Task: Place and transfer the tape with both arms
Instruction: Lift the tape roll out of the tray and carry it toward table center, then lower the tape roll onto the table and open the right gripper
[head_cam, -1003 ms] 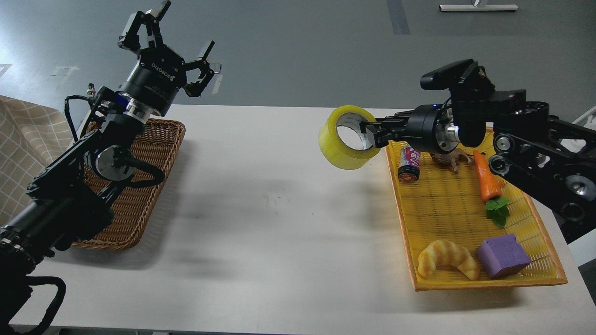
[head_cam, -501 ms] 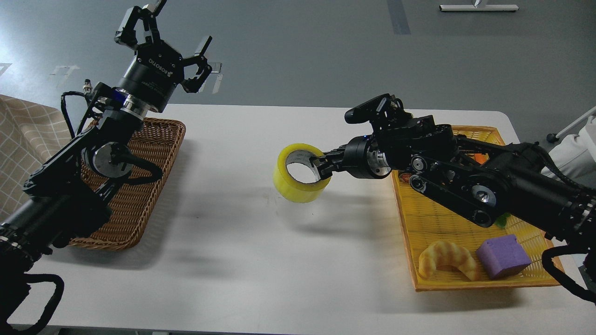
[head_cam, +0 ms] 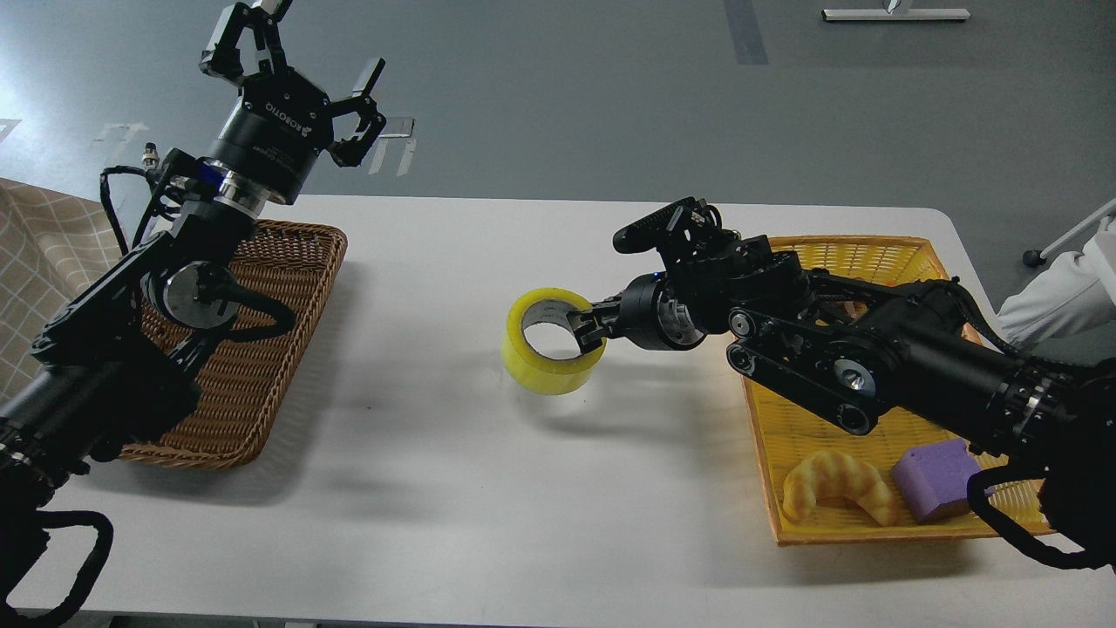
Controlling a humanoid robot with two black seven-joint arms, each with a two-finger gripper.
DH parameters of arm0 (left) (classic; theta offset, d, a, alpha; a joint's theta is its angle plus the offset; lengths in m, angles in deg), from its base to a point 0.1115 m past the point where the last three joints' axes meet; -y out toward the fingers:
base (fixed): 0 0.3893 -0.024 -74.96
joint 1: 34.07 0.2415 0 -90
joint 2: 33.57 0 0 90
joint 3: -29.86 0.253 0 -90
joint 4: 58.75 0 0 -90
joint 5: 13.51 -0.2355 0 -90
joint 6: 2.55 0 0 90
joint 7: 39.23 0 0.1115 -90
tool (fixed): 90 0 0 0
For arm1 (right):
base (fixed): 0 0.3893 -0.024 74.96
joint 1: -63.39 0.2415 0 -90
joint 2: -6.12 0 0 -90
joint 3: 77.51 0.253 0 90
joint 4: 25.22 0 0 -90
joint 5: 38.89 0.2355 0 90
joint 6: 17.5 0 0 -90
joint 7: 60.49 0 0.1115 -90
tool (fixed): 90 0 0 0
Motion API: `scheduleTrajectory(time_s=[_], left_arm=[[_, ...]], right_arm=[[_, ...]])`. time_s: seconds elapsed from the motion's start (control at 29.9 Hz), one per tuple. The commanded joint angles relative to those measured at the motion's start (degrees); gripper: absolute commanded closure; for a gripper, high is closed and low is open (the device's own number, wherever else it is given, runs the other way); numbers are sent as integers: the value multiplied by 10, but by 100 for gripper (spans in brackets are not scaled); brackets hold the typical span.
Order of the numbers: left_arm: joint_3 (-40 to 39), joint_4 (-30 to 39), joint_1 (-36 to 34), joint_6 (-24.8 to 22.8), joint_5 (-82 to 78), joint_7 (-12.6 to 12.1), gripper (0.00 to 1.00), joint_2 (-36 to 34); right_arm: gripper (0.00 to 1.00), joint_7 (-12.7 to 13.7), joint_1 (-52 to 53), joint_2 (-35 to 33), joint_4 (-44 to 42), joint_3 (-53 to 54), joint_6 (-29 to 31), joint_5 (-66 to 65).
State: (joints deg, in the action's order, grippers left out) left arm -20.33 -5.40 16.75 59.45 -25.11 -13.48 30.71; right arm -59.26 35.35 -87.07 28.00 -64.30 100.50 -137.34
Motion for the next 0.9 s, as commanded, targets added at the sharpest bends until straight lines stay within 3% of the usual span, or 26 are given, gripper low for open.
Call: scheduleTrajectory(time_s=[0.0, 0.33, 0.84, 0.87], left_arm=[[0, 0, -4, 0, 0, 0, 2, 0], [0, 0, -6, 0, 0, 0, 2, 0], [-1, 0, -6, 0, 0, 0, 2, 1], [-1, 0, -6, 0, 0, 0, 2, 2]], right_arm=[[100, 0, 1, 15, -12, -13, 0, -1], [100, 0, -1, 32, -61, -15, 0, -1], [100, 0, -8, 32, -64, -33, 0, 0], [94, 0, -8, 32, -64, -33, 0, 0]])
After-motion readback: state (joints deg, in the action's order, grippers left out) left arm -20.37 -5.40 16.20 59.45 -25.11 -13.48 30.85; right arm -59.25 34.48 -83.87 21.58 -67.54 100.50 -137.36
